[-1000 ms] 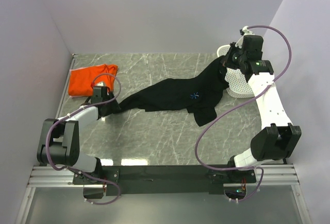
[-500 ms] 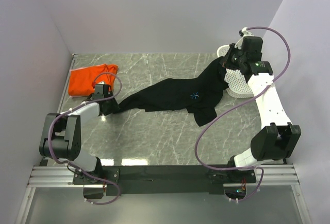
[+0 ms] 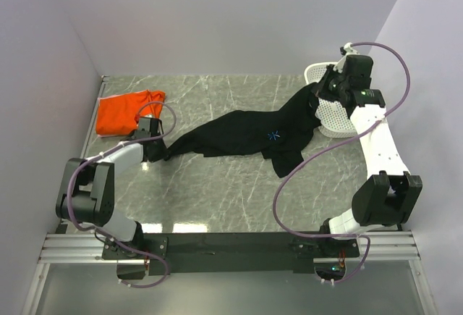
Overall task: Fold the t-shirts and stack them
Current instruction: Flatten the tshirt out
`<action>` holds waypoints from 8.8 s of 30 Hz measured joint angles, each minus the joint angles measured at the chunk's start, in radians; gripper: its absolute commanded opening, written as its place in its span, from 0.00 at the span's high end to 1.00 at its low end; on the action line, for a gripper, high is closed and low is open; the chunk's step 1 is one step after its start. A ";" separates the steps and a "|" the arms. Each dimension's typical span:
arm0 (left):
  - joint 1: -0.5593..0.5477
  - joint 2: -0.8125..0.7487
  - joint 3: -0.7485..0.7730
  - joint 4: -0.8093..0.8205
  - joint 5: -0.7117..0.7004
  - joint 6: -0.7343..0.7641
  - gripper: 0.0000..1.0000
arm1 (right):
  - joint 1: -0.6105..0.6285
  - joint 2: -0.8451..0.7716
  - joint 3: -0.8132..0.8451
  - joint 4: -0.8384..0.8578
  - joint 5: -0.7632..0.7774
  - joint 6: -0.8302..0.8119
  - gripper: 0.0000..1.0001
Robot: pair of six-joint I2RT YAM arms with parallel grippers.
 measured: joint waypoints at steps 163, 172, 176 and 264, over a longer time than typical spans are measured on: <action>0.117 -0.401 0.253 -0.150 0.110 0.026 0.99 | 0.637 -0.402 -0.356 0.020 0.463 0.085 1.00; 0.117 -0.428 0.397 -0.232 0.200 0.047 0.99 | 0.579 -0.484 -0.024 -0.052 0.549 -0.035 1.00; 0.117 -0.470 0.497 -0.274 0.259 0.064 0.99 | 0.579 -0.511 0.105 -0.108 0.555 -0.070 1.00; -0.014 -0.658 0.243 -0.180 0.375 0.065 0.34 | 0.305 -1.115 -0.478 -0.216 -0.061 -0.029 0.39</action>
